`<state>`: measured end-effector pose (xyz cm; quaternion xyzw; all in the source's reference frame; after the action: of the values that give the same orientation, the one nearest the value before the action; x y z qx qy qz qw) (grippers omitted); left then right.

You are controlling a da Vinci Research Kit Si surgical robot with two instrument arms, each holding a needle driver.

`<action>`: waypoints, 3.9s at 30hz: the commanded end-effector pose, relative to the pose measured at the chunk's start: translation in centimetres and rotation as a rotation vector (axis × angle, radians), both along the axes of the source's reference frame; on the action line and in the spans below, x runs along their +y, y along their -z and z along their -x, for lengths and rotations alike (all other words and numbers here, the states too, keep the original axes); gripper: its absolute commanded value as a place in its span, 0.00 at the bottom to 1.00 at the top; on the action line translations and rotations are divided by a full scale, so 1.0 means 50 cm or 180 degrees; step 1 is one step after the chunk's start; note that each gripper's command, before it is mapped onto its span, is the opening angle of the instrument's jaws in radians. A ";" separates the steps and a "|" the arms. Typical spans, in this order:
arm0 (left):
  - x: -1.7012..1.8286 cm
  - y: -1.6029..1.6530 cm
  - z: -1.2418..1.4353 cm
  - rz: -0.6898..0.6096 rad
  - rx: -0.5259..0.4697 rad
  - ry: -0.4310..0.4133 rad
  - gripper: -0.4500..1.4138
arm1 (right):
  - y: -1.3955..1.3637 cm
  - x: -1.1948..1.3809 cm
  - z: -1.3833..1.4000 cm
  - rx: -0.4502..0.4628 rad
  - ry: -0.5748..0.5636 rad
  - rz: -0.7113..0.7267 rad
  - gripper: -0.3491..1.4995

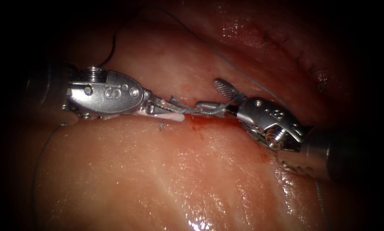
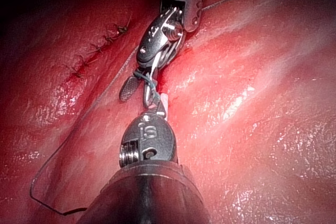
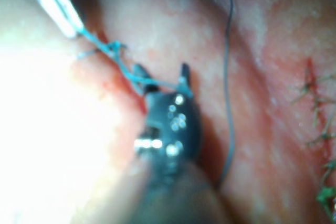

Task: Wound Closure

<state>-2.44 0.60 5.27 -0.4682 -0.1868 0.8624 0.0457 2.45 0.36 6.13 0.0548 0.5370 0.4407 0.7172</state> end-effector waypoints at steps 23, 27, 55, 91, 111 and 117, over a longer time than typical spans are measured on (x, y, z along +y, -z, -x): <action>-0.0072 0.0054 -0.0007 0.0021 -0.0004 -0.0045 0.00 | 0.0182 -0.0040 -0.0059 -0.0022 -0.0754 0.0648 0.74; -0.0071 0.0053 -0.0007 0.0021 -0.0004 -0.0045 0.00 | 0.0149 -0.0053 -0.0051 -0.0190 -0.0721 0.0586 0.73; -0.0083 0.0044 -0.0005 0.0043 0.0006 -0.0041 0.00 | 0.0045 -0.0054 -0.0046 -0.0637 0.0260 -0.0271 0.46; 0.0096 -0.0075 -0.0117 -0.0057 0.0273 0.0150 0.00 | 0.0216 -0.0015 -0.0084 -0.0332 0.0077 0.0157 0.00; 0.0388 -0.0210 -0.0084 -0.0182 0.0401 0.0332 0.00 | 0.0156 -0.0124 -0.0155 -0.0274 0.0357 0.0235 0.00; 0.0456 -0.0241 -0.0068 -0.0152 0.0492 0.0468 0.00 | 0.0150 -0.0141 -0.0156 -0.0267 0.0423 0.0234 0.00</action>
<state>-2.08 2.95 6.43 -0.4122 -0.1660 0.8850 0.1392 3.16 -0.29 5.33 0.0437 0.5174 0.3736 0.7686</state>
